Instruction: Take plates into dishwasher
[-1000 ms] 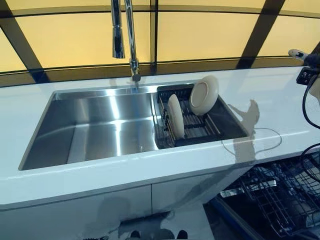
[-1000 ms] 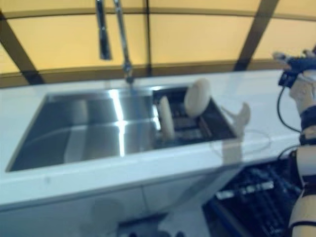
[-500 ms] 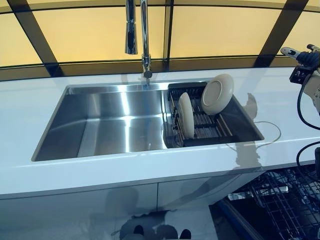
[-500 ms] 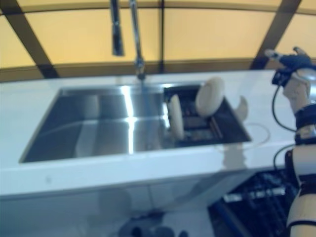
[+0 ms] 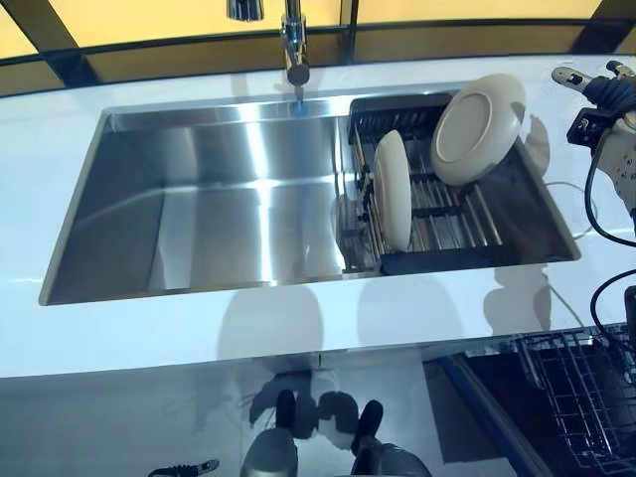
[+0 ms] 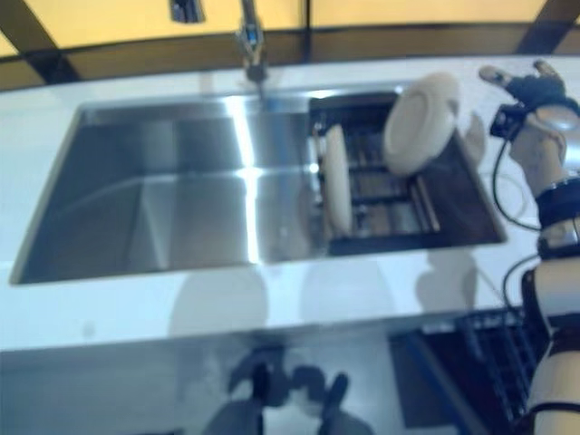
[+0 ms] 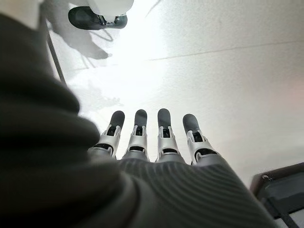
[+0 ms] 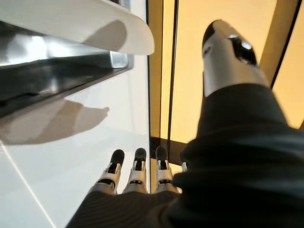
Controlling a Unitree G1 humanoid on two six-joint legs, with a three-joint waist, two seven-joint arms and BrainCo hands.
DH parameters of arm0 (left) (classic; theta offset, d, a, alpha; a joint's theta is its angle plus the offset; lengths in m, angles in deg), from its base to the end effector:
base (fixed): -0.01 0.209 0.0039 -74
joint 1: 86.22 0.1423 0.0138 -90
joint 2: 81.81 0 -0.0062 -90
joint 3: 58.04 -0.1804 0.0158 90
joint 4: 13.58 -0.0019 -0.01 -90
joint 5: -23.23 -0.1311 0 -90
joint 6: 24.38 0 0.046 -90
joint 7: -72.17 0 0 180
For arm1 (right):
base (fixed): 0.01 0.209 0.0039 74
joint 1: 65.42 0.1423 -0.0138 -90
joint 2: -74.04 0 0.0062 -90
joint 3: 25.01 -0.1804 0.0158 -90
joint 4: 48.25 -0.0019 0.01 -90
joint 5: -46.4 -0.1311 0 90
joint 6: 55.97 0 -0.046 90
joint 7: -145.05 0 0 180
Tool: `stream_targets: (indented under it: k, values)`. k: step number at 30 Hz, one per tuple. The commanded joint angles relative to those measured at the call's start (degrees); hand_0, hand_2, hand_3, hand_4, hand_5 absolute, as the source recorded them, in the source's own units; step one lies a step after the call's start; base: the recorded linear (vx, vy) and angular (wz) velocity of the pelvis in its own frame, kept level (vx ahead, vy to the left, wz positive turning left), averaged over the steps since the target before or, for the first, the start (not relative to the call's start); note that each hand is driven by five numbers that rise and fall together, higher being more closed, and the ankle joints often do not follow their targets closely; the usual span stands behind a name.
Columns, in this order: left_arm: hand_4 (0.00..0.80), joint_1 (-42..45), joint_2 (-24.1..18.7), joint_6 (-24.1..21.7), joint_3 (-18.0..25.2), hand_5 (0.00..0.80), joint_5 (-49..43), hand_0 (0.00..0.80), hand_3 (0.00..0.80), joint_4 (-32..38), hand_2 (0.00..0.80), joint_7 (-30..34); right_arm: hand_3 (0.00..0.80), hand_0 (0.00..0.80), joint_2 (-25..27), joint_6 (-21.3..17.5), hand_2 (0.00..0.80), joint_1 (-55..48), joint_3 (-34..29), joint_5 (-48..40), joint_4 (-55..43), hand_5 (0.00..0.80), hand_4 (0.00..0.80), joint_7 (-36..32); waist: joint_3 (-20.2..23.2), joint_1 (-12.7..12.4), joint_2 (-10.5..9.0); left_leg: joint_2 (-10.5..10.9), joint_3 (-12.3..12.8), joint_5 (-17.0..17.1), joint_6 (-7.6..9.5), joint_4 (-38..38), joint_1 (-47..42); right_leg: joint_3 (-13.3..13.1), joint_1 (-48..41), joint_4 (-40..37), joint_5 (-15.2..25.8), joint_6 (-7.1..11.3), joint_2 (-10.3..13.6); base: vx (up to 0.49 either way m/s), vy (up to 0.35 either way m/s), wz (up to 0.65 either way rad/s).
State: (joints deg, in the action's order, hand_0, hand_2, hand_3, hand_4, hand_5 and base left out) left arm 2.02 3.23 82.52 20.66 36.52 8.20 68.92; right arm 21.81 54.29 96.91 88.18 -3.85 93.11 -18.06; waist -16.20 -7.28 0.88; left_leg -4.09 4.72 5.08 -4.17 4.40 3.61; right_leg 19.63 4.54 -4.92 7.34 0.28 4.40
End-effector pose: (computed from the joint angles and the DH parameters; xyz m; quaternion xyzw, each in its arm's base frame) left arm 0.0731 0.2596 -0.0938 0.1164 0.6573 0.1208 0.7348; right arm 0.3211 -0.2955 0.2934 -0.0104 -0.0185 -0.2505 0.9679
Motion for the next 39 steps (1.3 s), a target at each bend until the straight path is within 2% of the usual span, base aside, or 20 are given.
stream_targets:
  k: [1, 18, 27, 39]
  values:
    - [0.000, -1.9, -2.5, 0.7, -4.9, 0.000, 1.8, 0.000, 0.000, -0.9, 0.000, 0.6, 0.000, 0.000, 1.0, -4.9, 0.000, 8.6, 3.0, -1.0, -2.4, 0.000, 0.000, -0.7, -0.9, -0.3, -1.20, -0.7, 1.5, 1.1, -2.20, 0.6, 2.7, -1.7, -2.2, -0.1, -1.9, 6.34, 3.7, -0.040, 0.019, 0.00]
    - [0.000, -3.3, -3.4, 1.5, -4.9, 0.000, 2.5, 0.000, 0.000, 0.3, 0.000, 1.8, 0.000, 0.000, 1.6, -5.1, 0.000, 9.2, 3.5, -1.4, -3.2, 0.000, 0.000, -2.3, -4.2, 0.5, -0.32, -0.3, 1.8, 1.3, -2.32, 0.6, 4.0, -1.7, -0.1, 0.2, -1.4, 6.42, 3.8, -0.004, 0.001, 0.00]
    - [0.000, -3.3, -3.5, 2.5, -5.0, 0.000, 2.4, 0.000, 0.000, -0.2, 0.000, 2.2, 0.000, 0.000, 0.5, -5.4, 0.000, 9.5, 3.4, -1.5, -2.8, 0.000, 0.000, -3.2, -3.7, 0.7, -0.02, -0.1, 1.9, 1.0, -2.33, 0.6, 3.1, -1.7, -0.6, 0.3, -1.4, 6.45, 4.2, 0.018, 0.016, 0.00]
    - [0.000, -2.7, -3.6, 2.4, -4.8, 0.000, 1.6, 0.000, 0.000, -0.8, 0.000, 2.1, 0.000, 0.000, 1.1, -4.6, 0.000, 8.6, 2.6, -2.0, -3.9, 0.000, 0.000, -3.0, -2.0, 0.9, -0.97, -0.4, 1.9, 0.6, -2.35, 0.6, 1.4, -1.8, -2.3, 0.0, -1.6, 6.54, 4.0, 0.009, -0.003, 0.00]
